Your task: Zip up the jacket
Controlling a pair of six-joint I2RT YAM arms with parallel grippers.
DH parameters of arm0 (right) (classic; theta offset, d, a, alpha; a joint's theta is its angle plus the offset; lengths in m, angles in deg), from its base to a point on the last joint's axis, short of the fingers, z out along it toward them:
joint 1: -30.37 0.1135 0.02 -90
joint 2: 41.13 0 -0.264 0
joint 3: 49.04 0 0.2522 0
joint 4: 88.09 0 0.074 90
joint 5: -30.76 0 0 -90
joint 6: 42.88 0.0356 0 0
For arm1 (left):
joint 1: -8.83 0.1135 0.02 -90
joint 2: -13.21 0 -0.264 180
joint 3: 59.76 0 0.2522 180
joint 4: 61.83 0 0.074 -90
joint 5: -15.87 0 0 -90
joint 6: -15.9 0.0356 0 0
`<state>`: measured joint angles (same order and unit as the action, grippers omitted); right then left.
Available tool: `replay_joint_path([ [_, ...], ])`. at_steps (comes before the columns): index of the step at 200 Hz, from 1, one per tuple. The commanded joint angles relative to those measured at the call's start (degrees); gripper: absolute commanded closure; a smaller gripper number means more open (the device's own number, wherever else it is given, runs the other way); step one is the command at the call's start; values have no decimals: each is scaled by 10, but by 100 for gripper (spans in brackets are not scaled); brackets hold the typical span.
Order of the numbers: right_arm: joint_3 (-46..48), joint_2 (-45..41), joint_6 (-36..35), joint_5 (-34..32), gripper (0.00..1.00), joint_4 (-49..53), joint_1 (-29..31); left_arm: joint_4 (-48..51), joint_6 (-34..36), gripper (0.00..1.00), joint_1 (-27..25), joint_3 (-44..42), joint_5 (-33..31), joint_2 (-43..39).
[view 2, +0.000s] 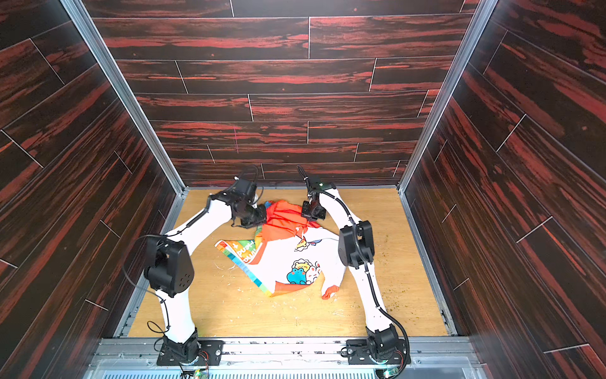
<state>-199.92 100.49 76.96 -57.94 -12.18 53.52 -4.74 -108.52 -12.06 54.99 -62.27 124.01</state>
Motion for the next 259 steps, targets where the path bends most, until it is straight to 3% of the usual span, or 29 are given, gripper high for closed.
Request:
replay_joint_path([
  [1,6,-136,-12,3,100,0,1,36,21,100,3,58,-47,-72],
  [69,12,-311,-39,31,100,6,4,21,26,100,-9,147,-120,-176],
  [162,11,-488,-49,178,100,-26,5,6,97,100,-179,282,-314,-233],
  [203,15,-524,-42,201,100,2,6,-8,115,100,-254,270,-395,-262],
  [259,83,-591,-7,158,100,31,9,-35,102,100,-358,172,-527,-331],
])
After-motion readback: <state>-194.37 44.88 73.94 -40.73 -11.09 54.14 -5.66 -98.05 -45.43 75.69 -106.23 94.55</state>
